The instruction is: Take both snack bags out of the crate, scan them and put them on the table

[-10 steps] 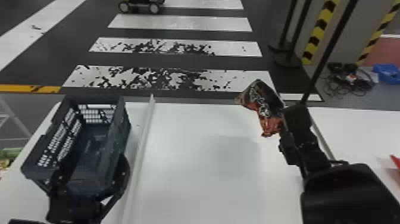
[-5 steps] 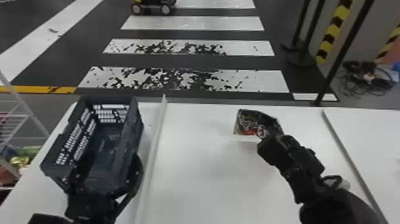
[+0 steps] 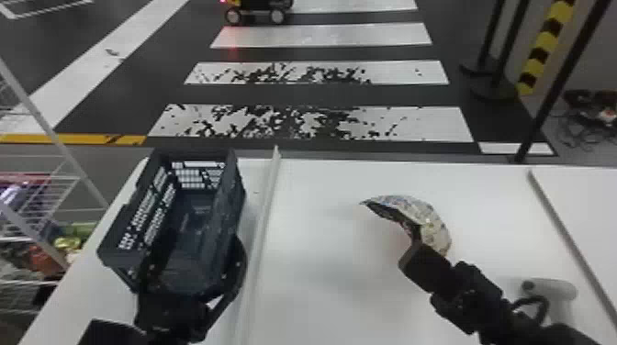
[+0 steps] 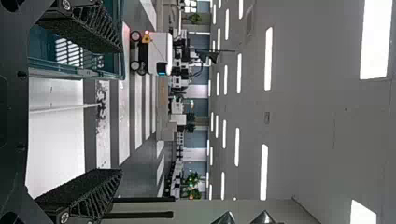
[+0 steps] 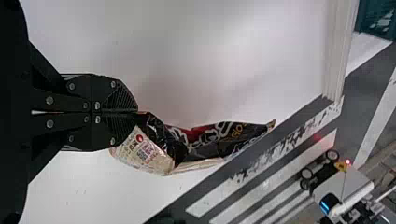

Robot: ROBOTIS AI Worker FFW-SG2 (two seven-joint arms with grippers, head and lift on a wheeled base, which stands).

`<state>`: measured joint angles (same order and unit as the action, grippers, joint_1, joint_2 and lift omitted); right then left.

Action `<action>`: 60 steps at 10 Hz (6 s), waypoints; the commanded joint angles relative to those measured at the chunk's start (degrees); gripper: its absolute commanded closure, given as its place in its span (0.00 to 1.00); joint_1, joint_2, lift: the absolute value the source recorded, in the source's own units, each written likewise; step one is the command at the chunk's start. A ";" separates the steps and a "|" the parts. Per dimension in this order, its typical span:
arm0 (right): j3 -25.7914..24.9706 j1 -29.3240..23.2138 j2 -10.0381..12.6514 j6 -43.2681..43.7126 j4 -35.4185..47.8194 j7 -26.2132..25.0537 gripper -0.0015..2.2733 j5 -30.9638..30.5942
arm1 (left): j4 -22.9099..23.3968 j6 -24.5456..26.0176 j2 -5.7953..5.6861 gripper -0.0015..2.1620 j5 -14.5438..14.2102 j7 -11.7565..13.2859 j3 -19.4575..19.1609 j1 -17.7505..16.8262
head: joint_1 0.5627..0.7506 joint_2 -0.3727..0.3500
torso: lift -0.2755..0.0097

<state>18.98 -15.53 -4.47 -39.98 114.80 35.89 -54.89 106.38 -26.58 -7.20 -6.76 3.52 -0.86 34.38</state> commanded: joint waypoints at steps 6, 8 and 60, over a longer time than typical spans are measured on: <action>-6.06 0.23 0.26 -9.20 7.99 17.46 0.03 16.21 | 0.05 0.00 0.00 0.04 0.00 0.26 0.34 -0.20 | 0.70 0.78 | 0.65; -12.30 2.43 1.13 -12.54 8.60 17.37 0.05 32.03 | 0.05 0.00 0.00 0.04 0.08 0.26 0.34 -0.11 | 0.70 0.79 | 0.65; -13.97 4.54 4.53 -13.77 -1.07 -11.45 0.96 51.72 | -1.88 0.35 0.09 0.04 -0.09 0.53 0.34 -0.55 | 0.70 0.78 | 0.65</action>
<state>5.60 -11.02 0.00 -53.99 113.60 24.46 -3.26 104.52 -26.23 -7.09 -6.85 4.04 -0.51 33.84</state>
